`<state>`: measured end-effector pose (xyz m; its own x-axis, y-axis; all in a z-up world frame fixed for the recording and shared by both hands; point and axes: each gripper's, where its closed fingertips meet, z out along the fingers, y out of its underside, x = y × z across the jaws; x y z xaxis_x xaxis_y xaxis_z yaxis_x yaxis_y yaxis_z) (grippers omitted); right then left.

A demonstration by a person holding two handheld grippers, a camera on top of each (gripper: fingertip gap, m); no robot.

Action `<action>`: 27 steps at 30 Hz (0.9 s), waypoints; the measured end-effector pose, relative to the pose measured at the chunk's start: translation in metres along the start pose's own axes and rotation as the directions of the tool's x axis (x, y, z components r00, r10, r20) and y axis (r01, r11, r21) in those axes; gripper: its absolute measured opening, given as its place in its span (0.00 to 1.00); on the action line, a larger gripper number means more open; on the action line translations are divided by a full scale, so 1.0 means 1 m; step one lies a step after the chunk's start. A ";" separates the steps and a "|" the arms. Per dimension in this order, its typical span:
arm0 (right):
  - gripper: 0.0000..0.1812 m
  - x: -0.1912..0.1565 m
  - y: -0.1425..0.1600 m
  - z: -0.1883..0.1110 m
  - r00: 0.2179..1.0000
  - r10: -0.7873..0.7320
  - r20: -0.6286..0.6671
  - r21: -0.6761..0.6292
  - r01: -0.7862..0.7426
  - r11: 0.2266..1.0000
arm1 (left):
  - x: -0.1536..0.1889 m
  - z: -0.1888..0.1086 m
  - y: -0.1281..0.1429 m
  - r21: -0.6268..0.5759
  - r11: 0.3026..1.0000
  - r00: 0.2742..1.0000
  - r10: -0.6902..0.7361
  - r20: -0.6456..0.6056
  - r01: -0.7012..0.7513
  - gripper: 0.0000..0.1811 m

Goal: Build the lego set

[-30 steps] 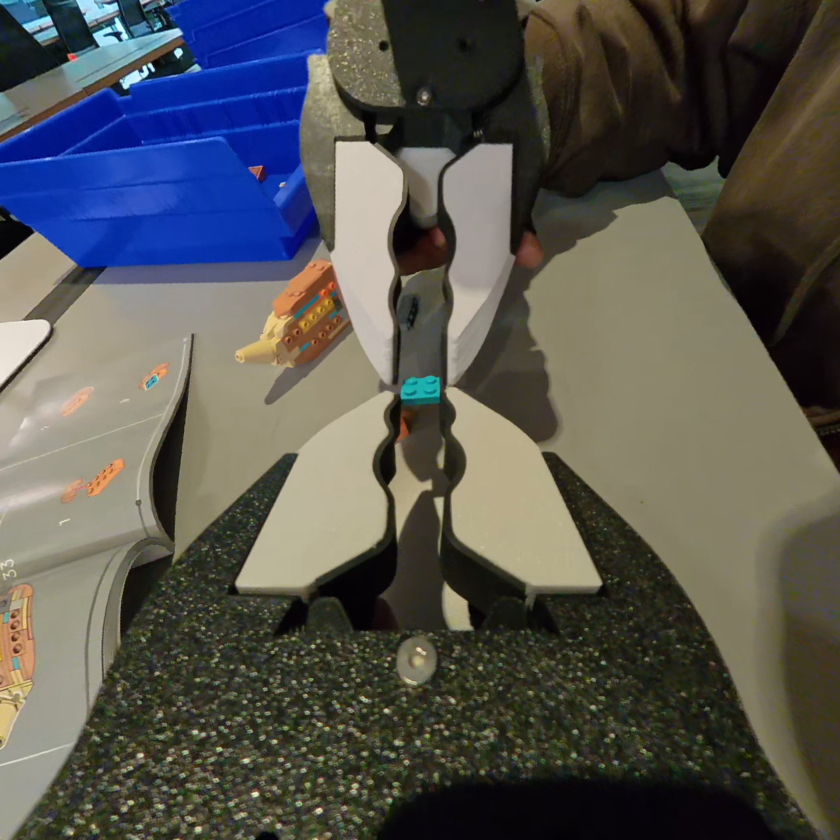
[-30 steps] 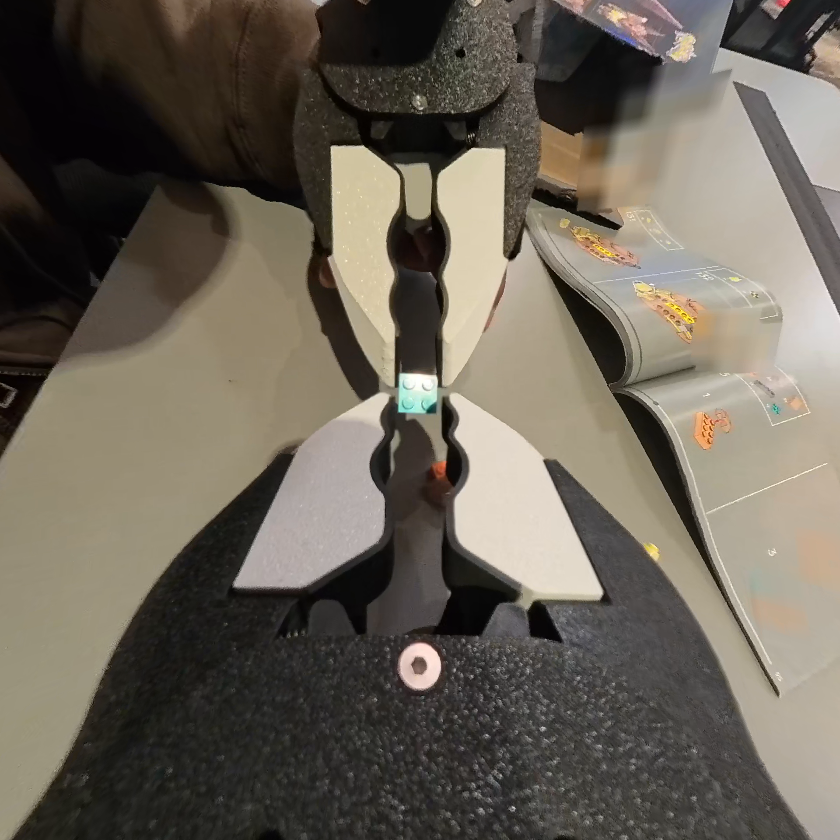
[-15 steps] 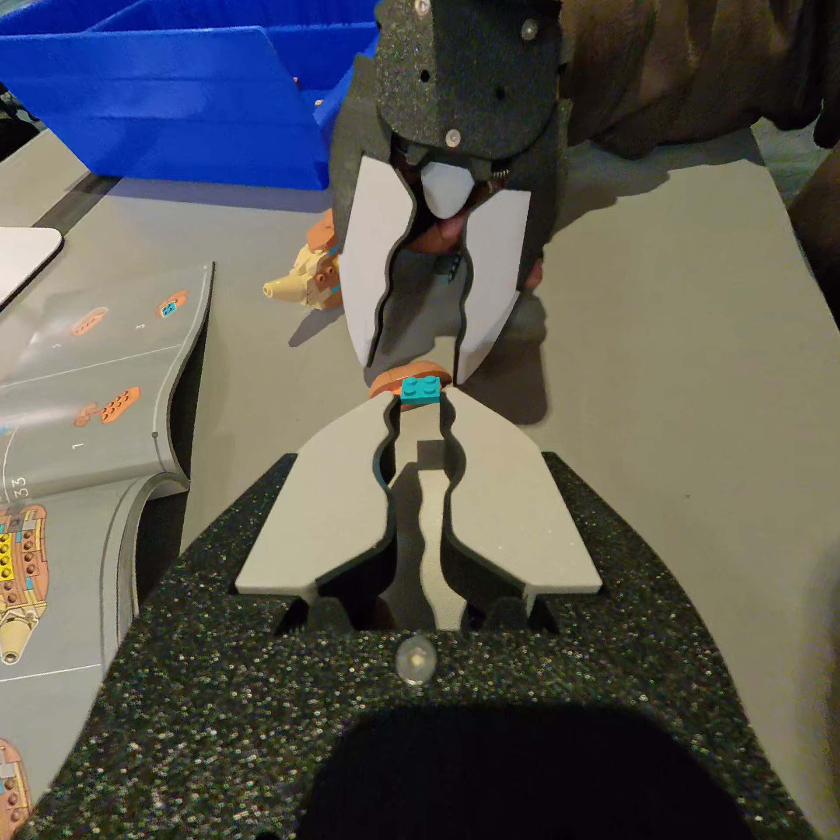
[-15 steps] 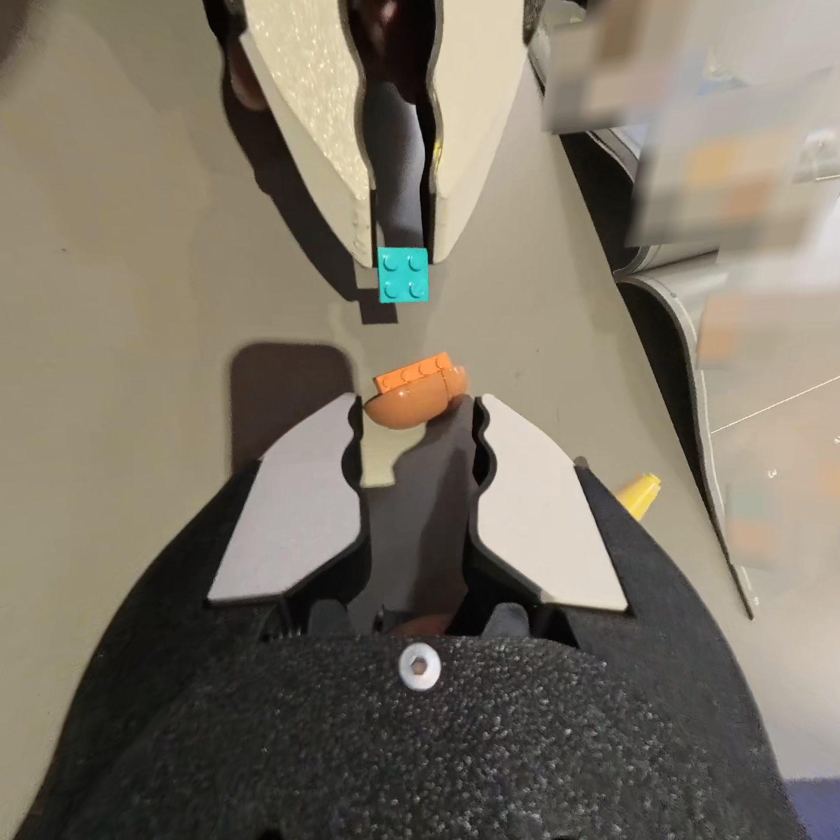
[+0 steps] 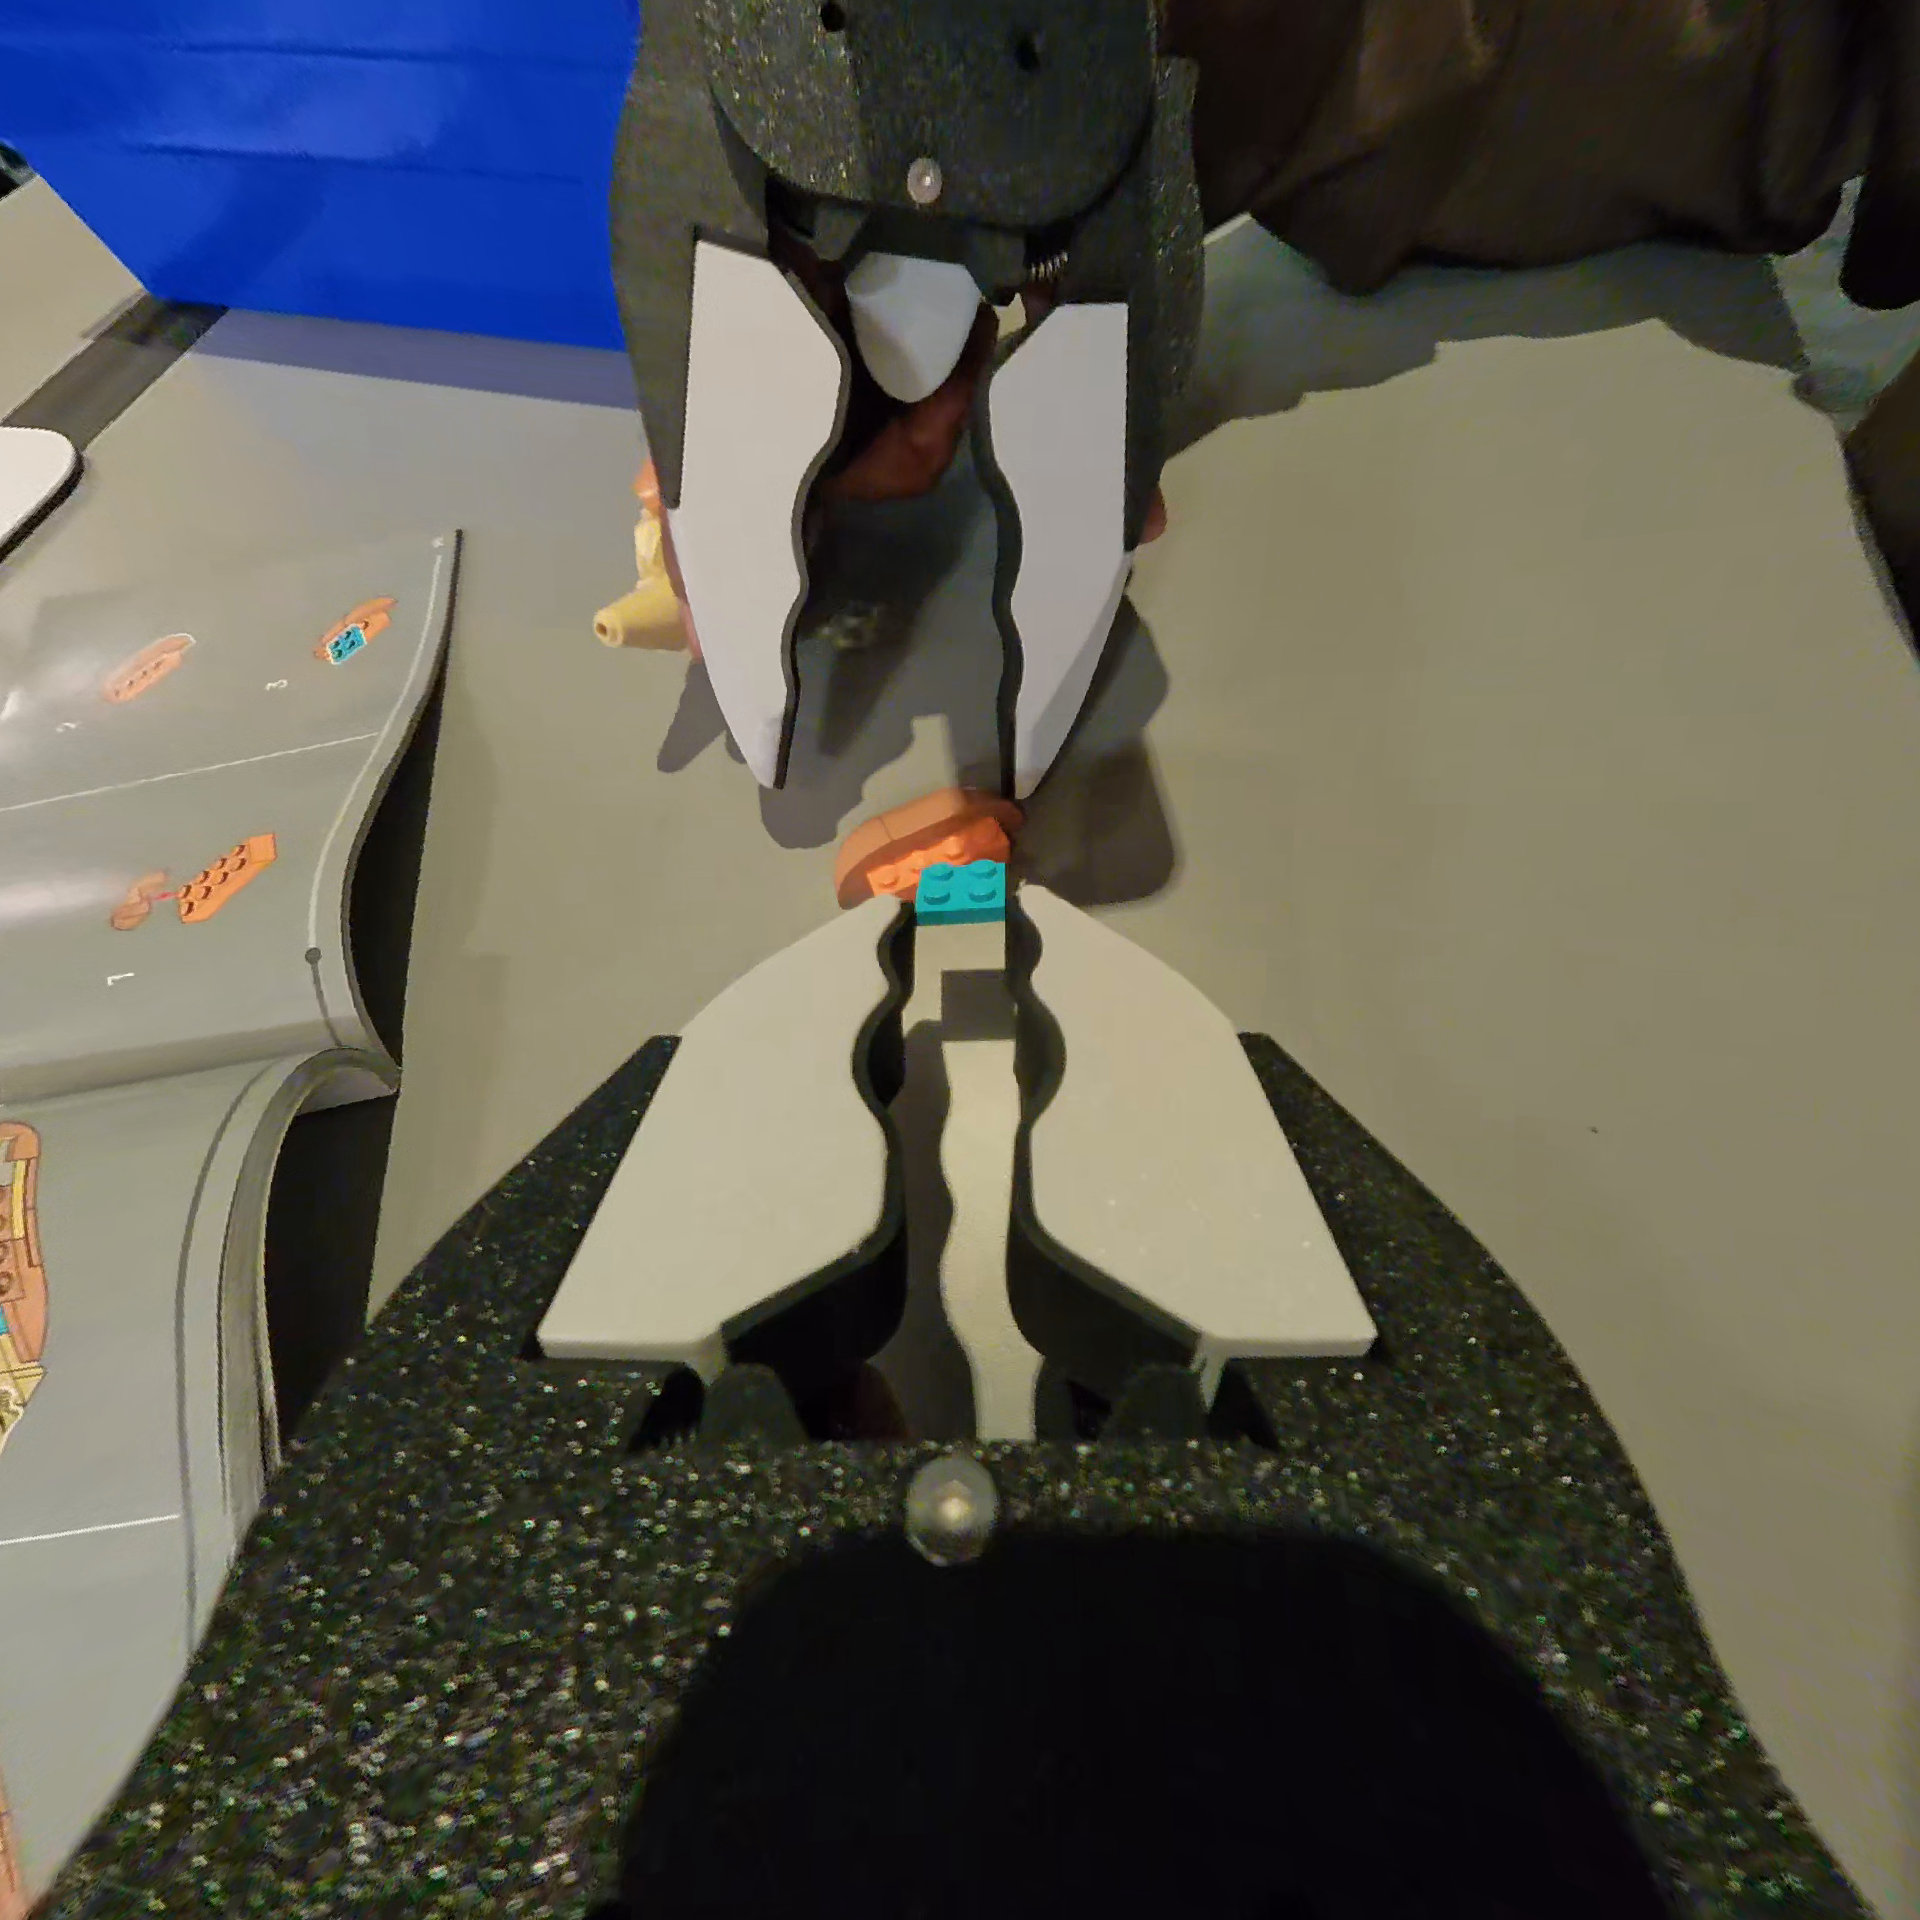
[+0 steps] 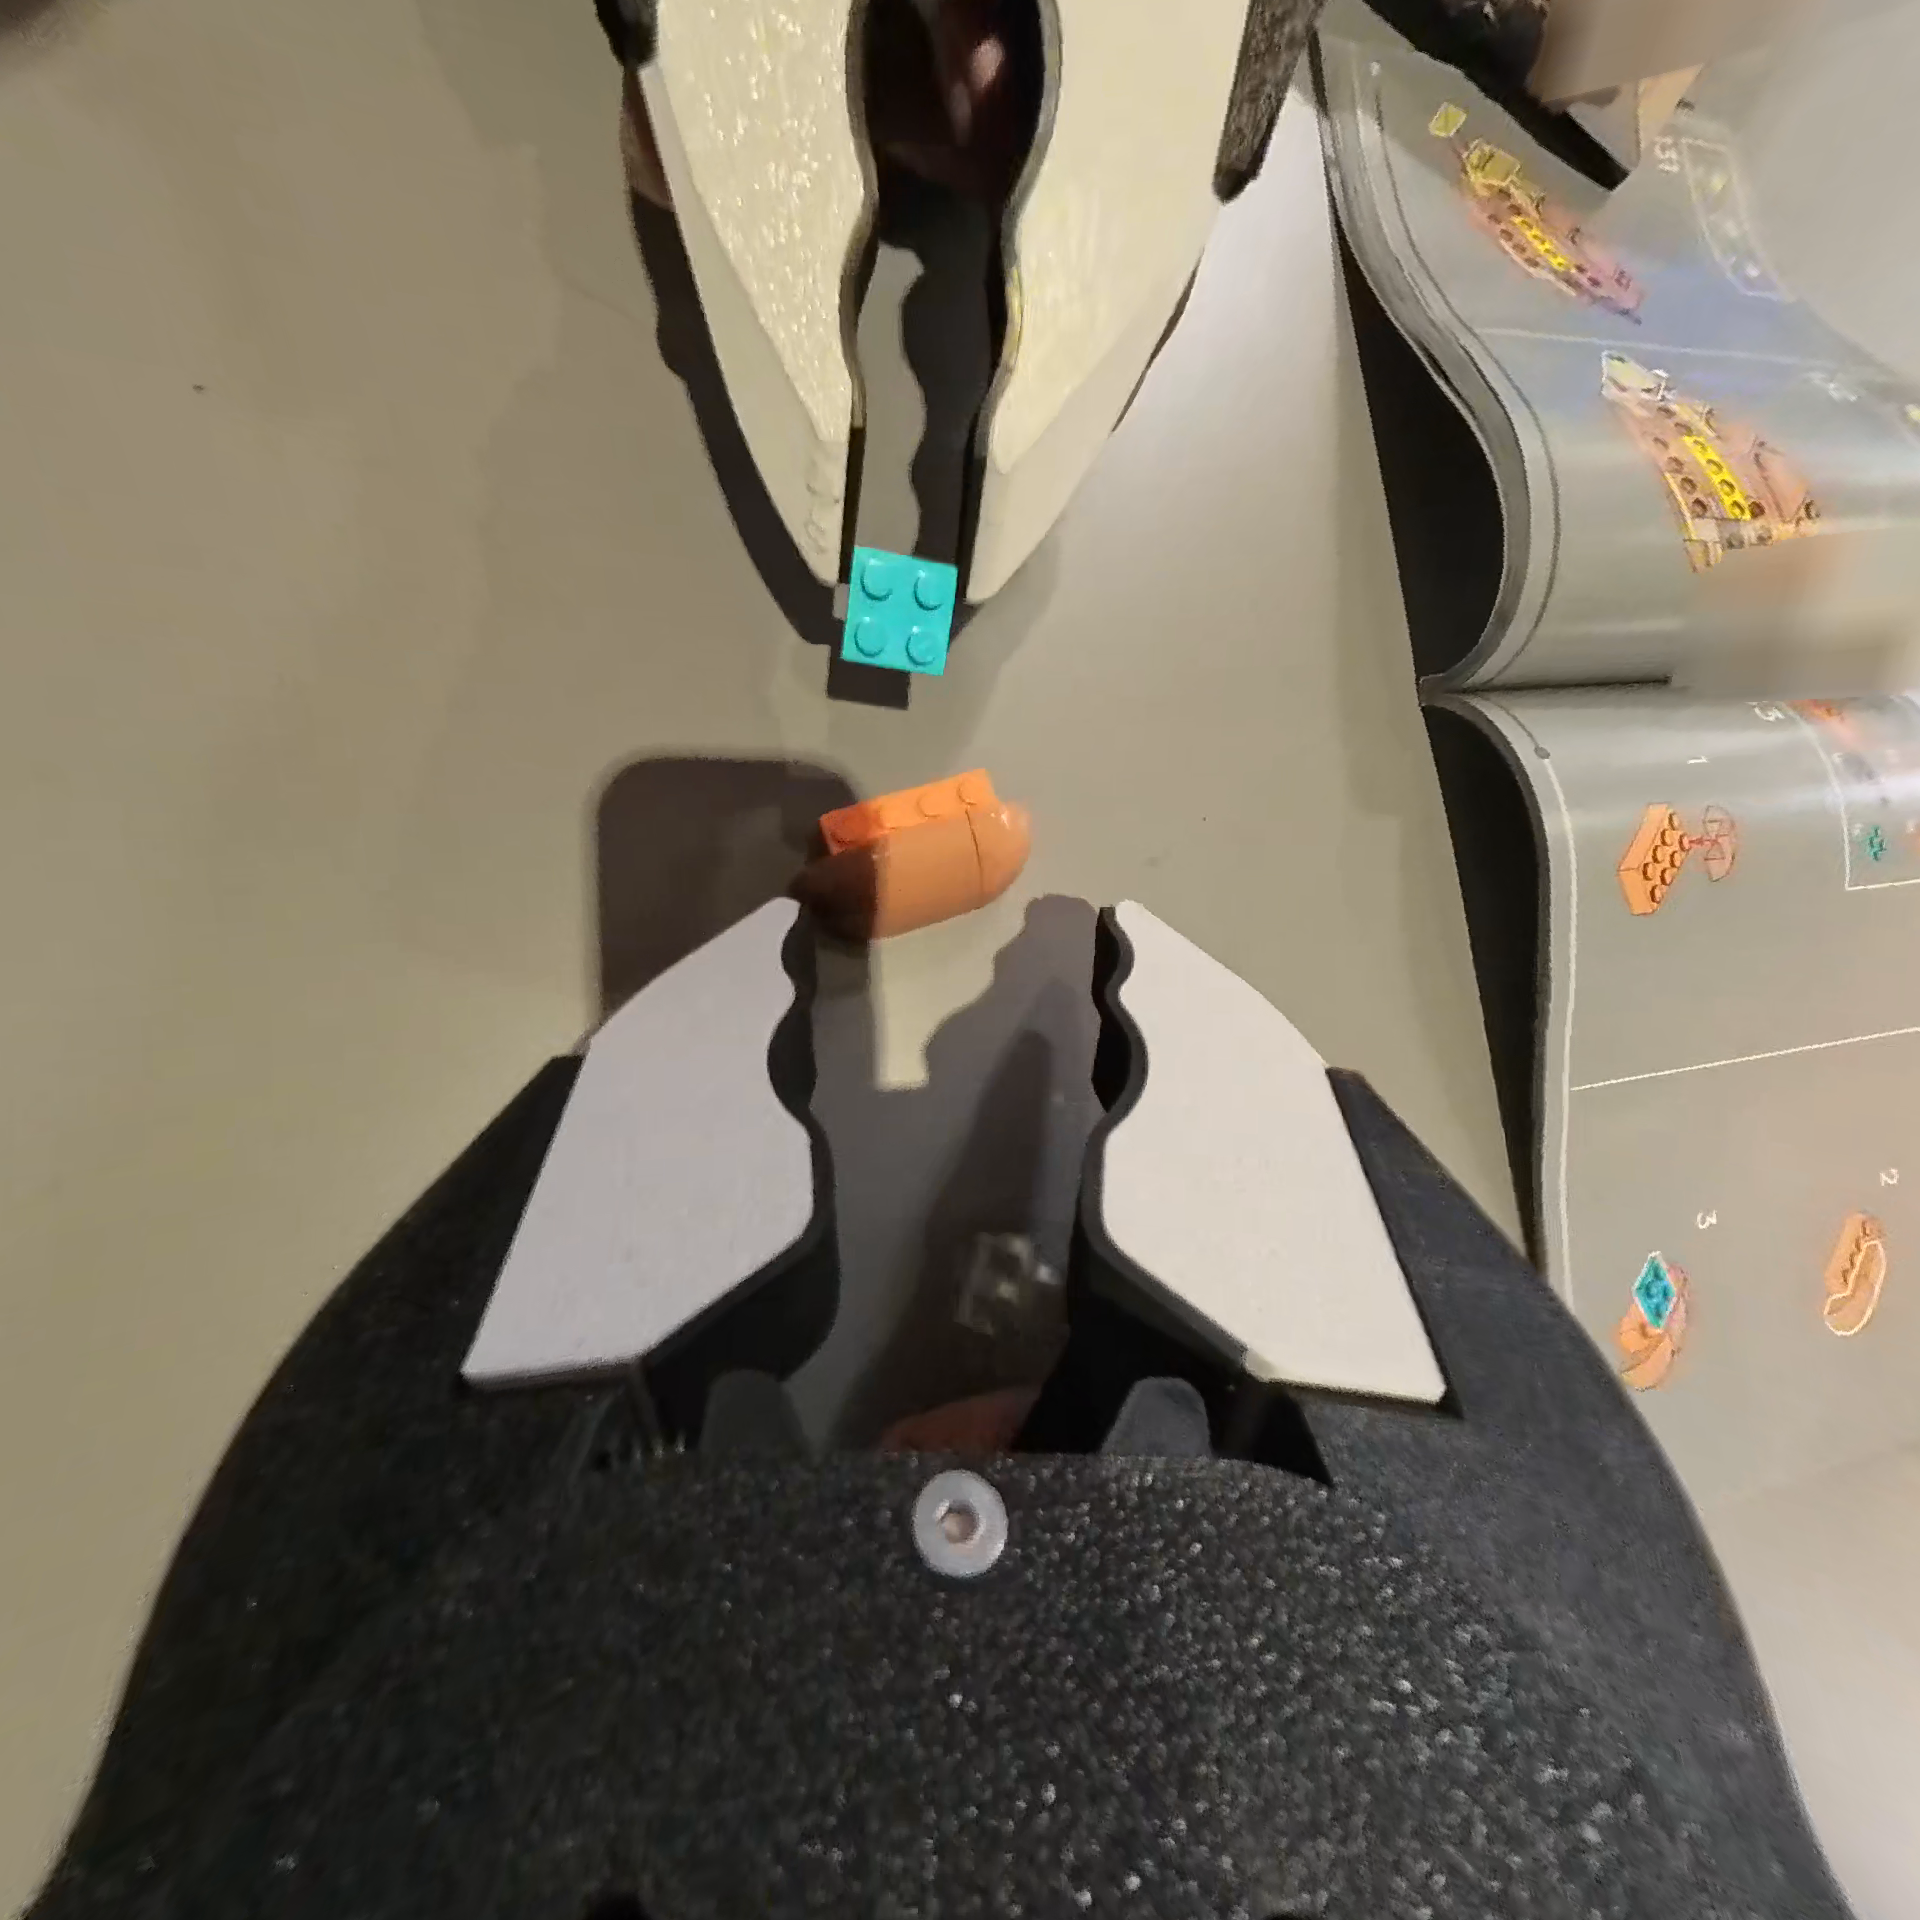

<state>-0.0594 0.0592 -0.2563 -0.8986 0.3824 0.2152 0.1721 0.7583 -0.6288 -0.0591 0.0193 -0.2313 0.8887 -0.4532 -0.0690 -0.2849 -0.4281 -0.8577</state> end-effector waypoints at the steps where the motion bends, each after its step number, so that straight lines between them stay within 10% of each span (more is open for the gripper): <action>1: 0.28 0.000 0.001 0.001 1.000 -0.005 0.011 -0.005 0.005 1.000 | -0.001 0.001 0.000 -0.004 1.000 1.000 -0.003 0.004 0.003 0.09; 27: 0.32 -0.001 -0.007 0.006 0.985 0.170 0.033 0.030 -0.171 0.985 | -0.004 -0.004 0.004 -0.022 1.000 1.000 -0.020 0.010 0.020 0.09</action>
<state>-0.0620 0.0507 -0.2563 -0.8692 0.4879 0.0801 0.3111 0.6656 -0.6784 -0.0652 0.0166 -0.2325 0.8978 -0.4368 -0.0567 -0.2746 -0.4544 -0.8474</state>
